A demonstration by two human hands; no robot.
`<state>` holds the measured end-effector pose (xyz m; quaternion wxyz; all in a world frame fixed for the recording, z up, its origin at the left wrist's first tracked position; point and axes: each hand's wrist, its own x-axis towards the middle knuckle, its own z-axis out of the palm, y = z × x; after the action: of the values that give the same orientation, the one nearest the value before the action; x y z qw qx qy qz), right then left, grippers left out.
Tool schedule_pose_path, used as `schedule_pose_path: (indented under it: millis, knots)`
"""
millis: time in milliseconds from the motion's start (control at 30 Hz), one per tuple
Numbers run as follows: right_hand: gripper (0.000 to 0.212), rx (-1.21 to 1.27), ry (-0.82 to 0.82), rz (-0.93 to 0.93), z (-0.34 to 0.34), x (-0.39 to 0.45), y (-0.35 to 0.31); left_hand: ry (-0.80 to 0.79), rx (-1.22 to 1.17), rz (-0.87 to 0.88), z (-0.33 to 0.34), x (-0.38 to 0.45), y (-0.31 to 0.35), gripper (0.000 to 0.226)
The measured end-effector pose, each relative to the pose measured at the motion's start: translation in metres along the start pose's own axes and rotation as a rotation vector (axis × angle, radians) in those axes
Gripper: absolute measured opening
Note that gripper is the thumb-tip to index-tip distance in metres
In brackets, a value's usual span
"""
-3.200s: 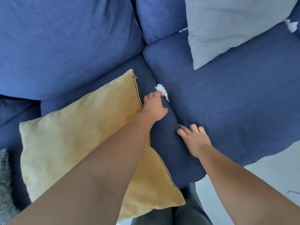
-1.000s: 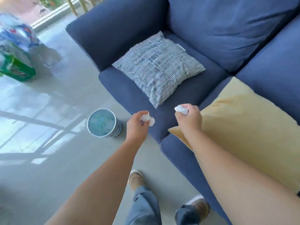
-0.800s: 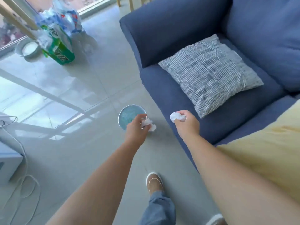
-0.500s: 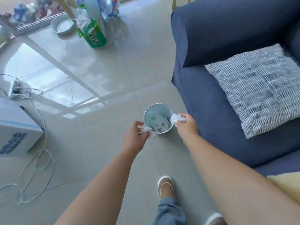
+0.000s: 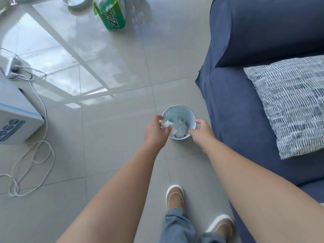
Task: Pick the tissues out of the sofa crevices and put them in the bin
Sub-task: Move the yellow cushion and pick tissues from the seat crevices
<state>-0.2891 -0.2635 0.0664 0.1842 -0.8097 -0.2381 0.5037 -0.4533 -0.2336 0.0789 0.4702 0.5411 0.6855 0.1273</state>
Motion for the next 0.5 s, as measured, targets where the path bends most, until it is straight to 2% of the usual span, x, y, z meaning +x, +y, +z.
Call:
schedule_pose_path:
  millis: [133, 300, 500]
  knots:
    - [0.051, -0.007, 0.023, 0.021, -0.018, 0.004, 0.01, -0.028, 0.034, 0.037, 0.008, 0.023, 0.022, 0.038]
    - [0.049, 0.031, 0.058, 0.039, -0.034, 0.007, 0.016, -0.09, 0.169, 0.043, 0.017, 0.038, 0.034, 0.056]
    - [0.053, 0.041, 0.099, 0.062, -0.055, 0.002, 0.027, -0.121, 0.274, 0.018, 0.024, 0.031, 0.033, 0.05]
